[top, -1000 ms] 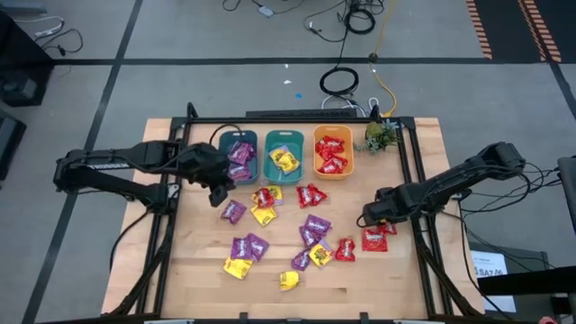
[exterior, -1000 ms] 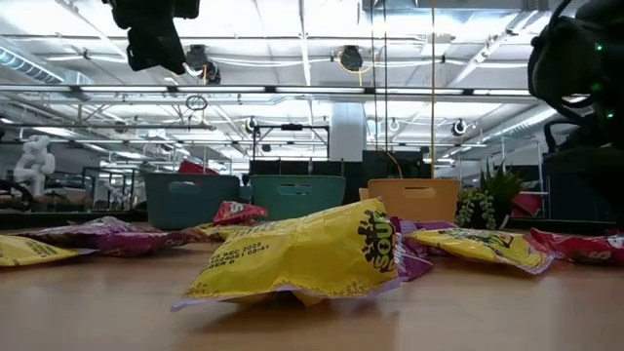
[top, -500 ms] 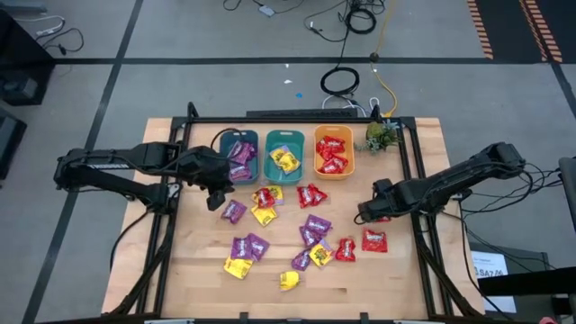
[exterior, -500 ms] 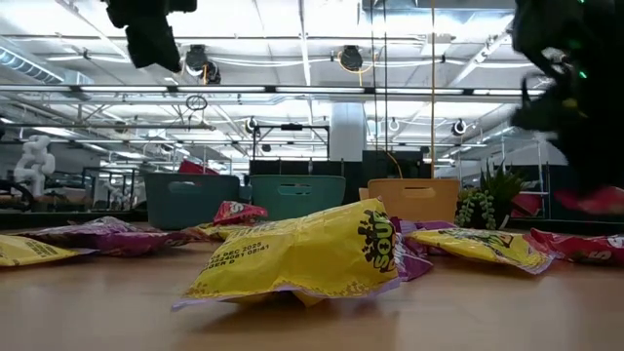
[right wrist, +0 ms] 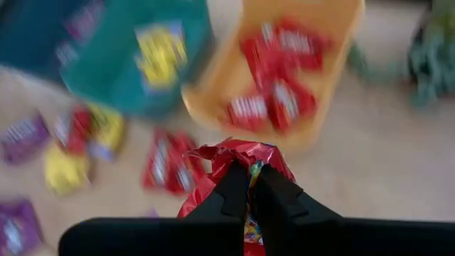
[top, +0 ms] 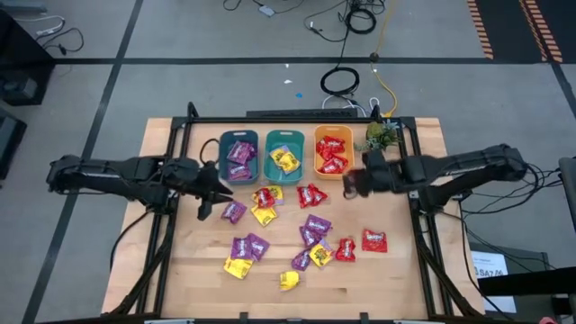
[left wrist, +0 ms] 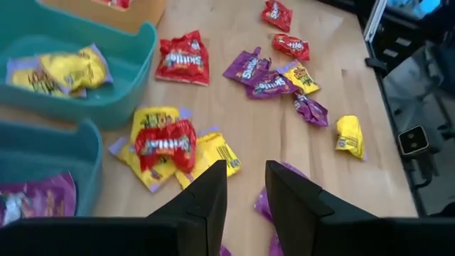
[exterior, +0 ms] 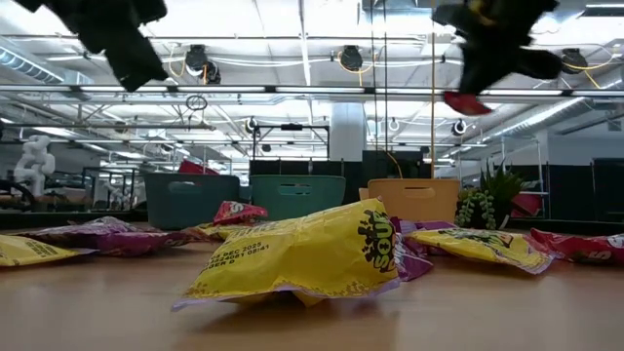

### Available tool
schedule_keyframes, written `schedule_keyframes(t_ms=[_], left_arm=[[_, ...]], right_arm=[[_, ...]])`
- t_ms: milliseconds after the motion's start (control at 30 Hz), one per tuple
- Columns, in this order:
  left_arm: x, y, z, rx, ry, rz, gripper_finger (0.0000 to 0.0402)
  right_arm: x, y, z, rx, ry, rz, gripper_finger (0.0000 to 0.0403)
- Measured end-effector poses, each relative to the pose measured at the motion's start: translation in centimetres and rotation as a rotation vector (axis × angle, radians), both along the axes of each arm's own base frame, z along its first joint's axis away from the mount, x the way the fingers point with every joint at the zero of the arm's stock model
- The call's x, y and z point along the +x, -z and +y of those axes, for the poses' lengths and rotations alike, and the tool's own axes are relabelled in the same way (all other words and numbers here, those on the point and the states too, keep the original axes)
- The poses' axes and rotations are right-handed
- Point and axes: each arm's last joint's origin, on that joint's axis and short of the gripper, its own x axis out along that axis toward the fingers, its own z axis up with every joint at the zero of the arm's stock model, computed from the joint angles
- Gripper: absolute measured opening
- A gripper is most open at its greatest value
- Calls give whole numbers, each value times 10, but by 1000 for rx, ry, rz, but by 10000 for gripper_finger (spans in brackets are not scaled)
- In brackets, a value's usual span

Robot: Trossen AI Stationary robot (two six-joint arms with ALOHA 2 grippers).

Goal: Sort candy
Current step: Put the red candy into the yellow bin

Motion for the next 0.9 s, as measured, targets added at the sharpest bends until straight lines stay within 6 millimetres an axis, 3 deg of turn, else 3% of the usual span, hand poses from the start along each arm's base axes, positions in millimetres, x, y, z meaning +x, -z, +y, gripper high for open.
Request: schedule_keyframes(t_ms=[200,433,600,900], left_arm=[[-17,10,-1,-40,2,-27,107],[-26,10,-1,-61,-9,-62,107],[-27,9,-1,-75,-18,-65,107],[-28,9,-1,-48,-1,-71,107]], right_arm=[[21,-24,-53,-139,-6,-100,6],[31,-3,-107,-91,1,3,29],[34,8,-120,-41,-20,45,101],[34,8,-121,-40,-19,46,216]])
